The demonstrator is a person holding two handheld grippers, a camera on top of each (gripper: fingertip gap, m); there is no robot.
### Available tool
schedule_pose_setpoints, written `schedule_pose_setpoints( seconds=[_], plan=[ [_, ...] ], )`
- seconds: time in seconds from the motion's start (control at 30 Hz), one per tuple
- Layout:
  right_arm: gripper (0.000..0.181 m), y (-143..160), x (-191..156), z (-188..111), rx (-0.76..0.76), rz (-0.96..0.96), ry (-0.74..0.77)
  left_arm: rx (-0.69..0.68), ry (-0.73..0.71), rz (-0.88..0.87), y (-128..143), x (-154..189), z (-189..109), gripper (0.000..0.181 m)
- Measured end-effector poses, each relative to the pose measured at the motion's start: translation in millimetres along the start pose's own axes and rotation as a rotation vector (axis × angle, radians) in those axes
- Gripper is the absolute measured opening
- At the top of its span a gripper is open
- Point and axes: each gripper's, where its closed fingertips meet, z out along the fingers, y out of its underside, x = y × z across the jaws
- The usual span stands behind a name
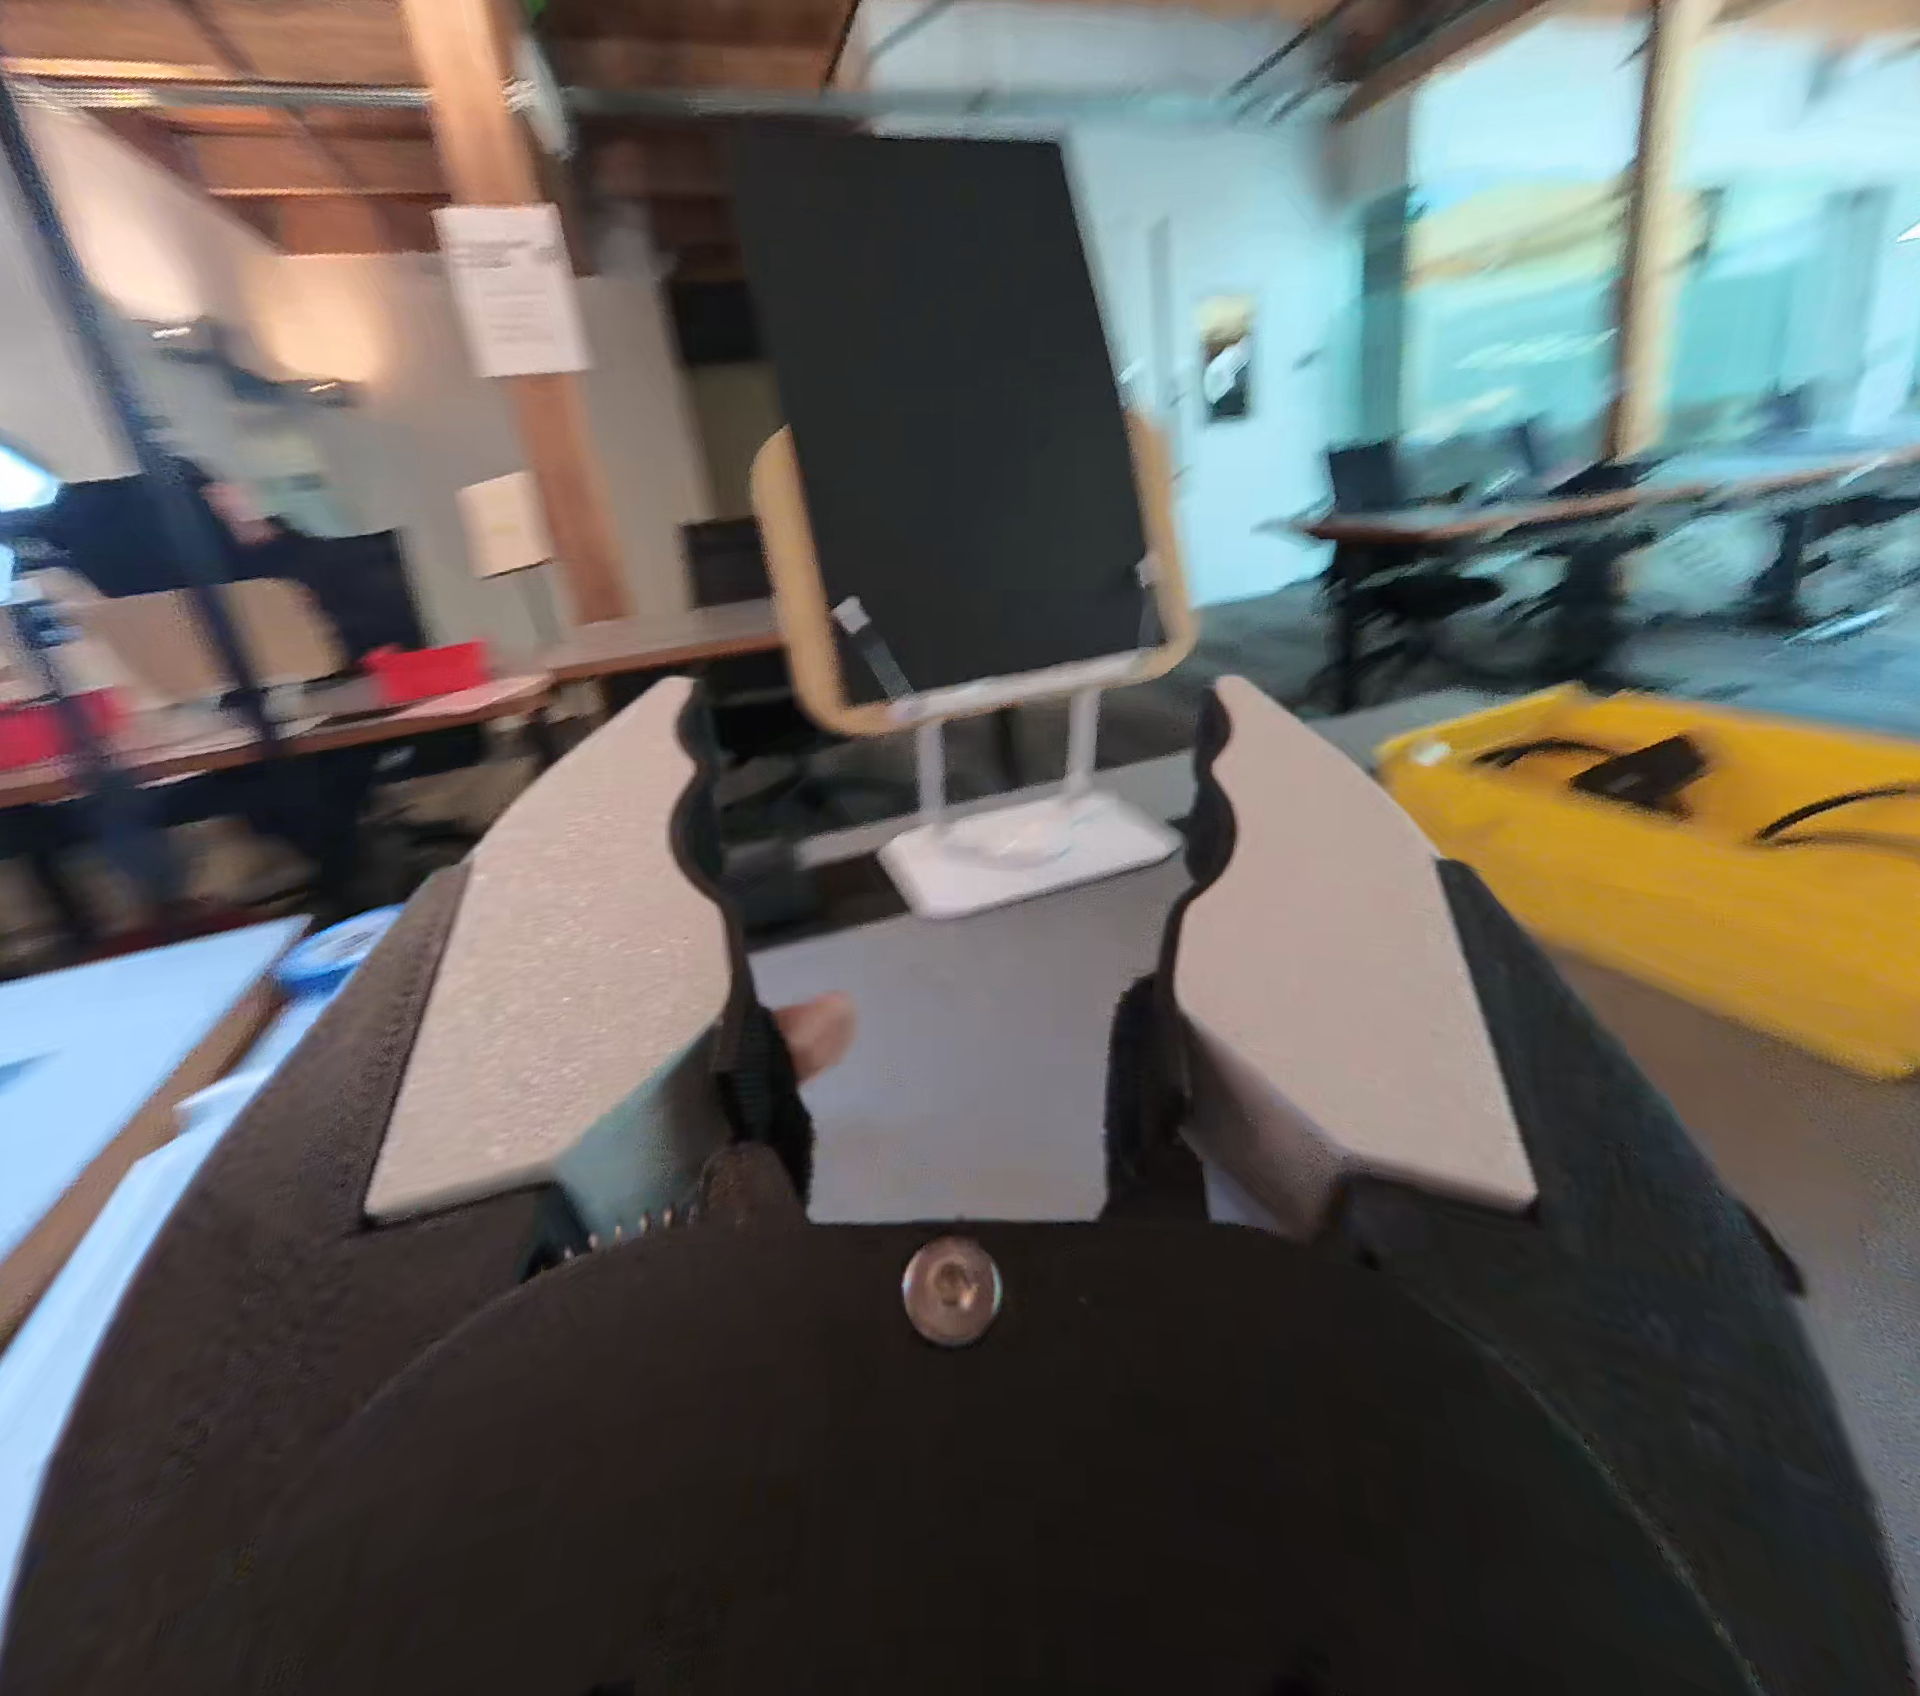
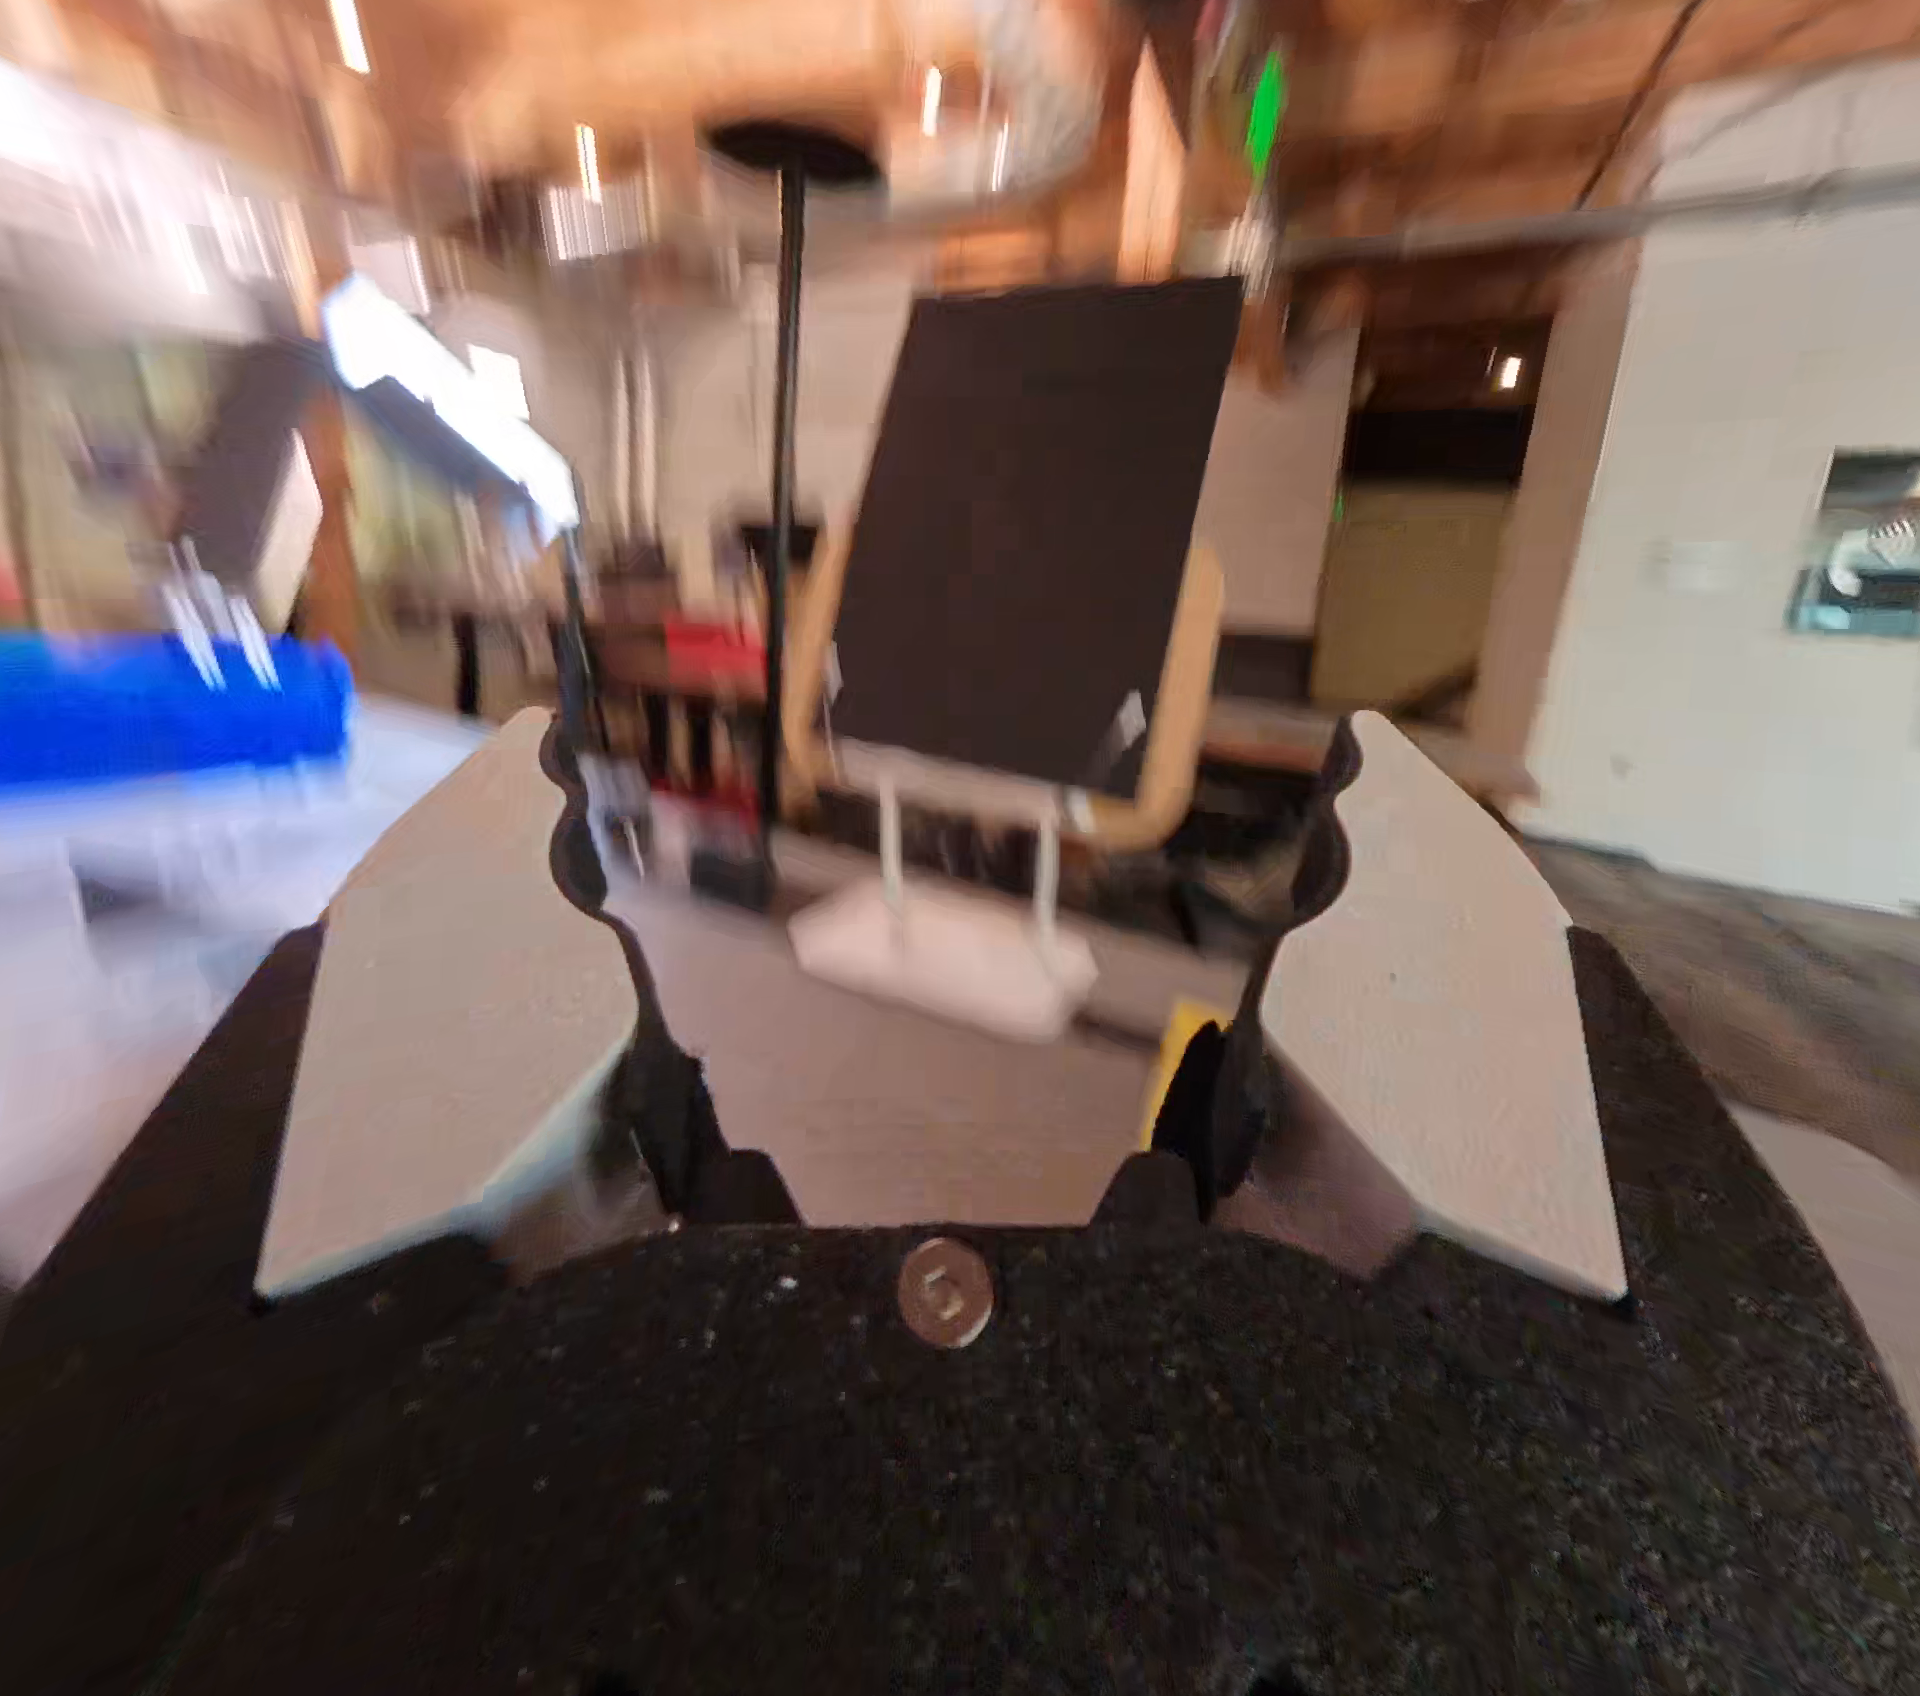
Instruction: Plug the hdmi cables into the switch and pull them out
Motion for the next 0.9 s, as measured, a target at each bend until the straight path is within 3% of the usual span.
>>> schedule_pose_setpoints(
  seconds=[0.1, 0.17, 0.23, 0.37, 0.47, 0.5, 0.6, 0.63, 0.73, 0.9],
  plan=[
    [0.148, 95.5, 3.6, -31.6, -0.520, -0.220, -0.074, -0.158, -0.134, 0.111, 38.1, -24.8, -24.9, 0.123],
    [0.148, 142.3, 13.4, -52.7, -0.726, -0.319, -0.073, -0.265, -0.152, 0.153, 72.0, -25.4, -39.8, 0.128],
    [0.148, 169.3, 18.5, -55.4, -0.761, -0.356, -0.064, -0.365, -0.127, 0.153, 104.6, -17.7, -43.9, 0.128],
    [0.147, 211.4, 21.1, -57.5, -0.828, -0.242, -0.016, -0.522, -0.126, 0.227, 160.1, -15.2, -34.7, 0.128],
    [0.137, 227.3, 39.3, -57.1, -0.860, -0.359, 0.061, -0.598, -0.104, 0.257, 198.1, -10.0, -28.0, 0.127],
    [0.122, 230.3, 44.4, -57.1, -0.864, -0.393, 0.079, -0.601, -0.099, 0.251, 206.1, -7.6, -26.3, 0.123],
    [0.048, 236.9, 30.9, -51.0, -0.832, -0.290, 0.015, -0.607, -0.151, 0.365, 211.5, -15.7, -24.2, 0.094],
    [0.041, 236.1, 32.5, -49.6, -0.831, -0.248, 0.053, -0.595, -0.164, 0.396, 210.3, -17.6, -22.8, 0.070],
    [0.030, 235.7, 37.6, -49.7, -0.869, -0.253, 0.126, -0.558, -0.226, 0.396, 205.2, -24.6, -21.5, 0.030],
    [0.025, 234.5, 35.3, -49.4, -0.869, -0.245, 0.165, -0.557, -0.194, 0.367, 204.1, -19.0, -21.1, 0.027]
  ],
)
